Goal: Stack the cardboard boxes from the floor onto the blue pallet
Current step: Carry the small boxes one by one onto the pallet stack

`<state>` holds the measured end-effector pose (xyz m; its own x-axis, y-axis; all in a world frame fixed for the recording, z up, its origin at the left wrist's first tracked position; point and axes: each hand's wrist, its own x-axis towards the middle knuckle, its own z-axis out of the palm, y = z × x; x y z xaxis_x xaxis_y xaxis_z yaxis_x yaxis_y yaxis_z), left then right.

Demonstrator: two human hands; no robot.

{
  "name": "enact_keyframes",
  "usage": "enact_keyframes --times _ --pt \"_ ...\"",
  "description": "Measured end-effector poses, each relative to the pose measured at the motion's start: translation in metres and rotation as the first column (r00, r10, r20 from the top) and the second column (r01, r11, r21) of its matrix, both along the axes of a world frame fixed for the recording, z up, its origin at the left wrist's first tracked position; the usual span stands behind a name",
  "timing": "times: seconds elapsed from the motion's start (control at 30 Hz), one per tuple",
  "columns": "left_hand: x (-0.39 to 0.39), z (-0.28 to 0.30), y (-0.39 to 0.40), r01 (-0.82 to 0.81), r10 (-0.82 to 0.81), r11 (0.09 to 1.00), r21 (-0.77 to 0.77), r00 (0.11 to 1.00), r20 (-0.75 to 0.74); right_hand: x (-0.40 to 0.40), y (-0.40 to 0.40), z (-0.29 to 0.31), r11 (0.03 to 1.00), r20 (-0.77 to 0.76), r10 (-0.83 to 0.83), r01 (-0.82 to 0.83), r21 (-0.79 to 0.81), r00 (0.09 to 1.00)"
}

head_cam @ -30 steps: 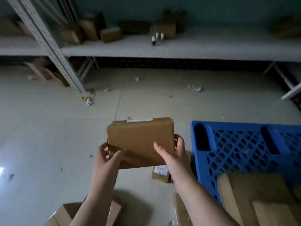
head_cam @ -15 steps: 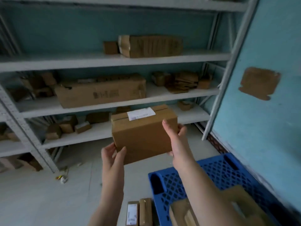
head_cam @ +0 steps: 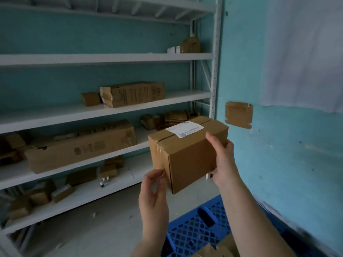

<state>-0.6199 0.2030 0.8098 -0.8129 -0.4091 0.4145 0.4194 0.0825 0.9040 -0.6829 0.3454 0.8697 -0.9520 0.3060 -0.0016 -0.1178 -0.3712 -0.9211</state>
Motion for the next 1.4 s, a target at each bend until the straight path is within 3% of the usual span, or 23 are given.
enact_keyframes --times 0.1,0.4,0.63,0.83,0.97,1.23,1.4 --pt "-0.004 0.006 0.008 0.024 -0.029 0.997 -0.078 0.998 -0.056 0.003 0.015 0.007 1.000 -0.026 -0.007 0.007 -0.019 1.000" --pt "-0.025 0.019 0.046 0.298 -0.296 0.946 0.126 0.954 -0.038 0.009 0.084 0.010 1.000 -0.063 0.016 -0.016 0.010 0.998" --pt "-0.046 0.029 0.099 0.408 -0.411 0.909 -0.083 0.911 -0.022 0.013 0.144 0.011 0.995 -0.161 -0.092 0.096 0.023 0.983" --pt "-0.059 0.038 0.172 0.653 -0.654 0.756 -0.037 0.757 -0.006 0.025 0.173 -0.003 0.995 -0.273 -0.064 0.083 0.059 0.960" --pt "-0.067 0.035 0.207 0.731 -0.734 0.678 -0.080 0.680 -0.001 0.034 0.200 -0.017 0.986 -0.304 -0.166 0.162 -0.041 0.938" --pt "-0.089 0.002 0.244 0.825 -0.815 0.563 -0.047 0.564 0.134 0.041 0.228 -0.051 0.961 -0.213 -0.243 0.265 0.078 0.946" --pt "-0.123 -0.017 0.249 0.895 -0.882 0.441 0.065 0.419 0.216 0.015 0.222 -0.074 0.868 -0.062 -0.455 0.458 0.194 0.888"
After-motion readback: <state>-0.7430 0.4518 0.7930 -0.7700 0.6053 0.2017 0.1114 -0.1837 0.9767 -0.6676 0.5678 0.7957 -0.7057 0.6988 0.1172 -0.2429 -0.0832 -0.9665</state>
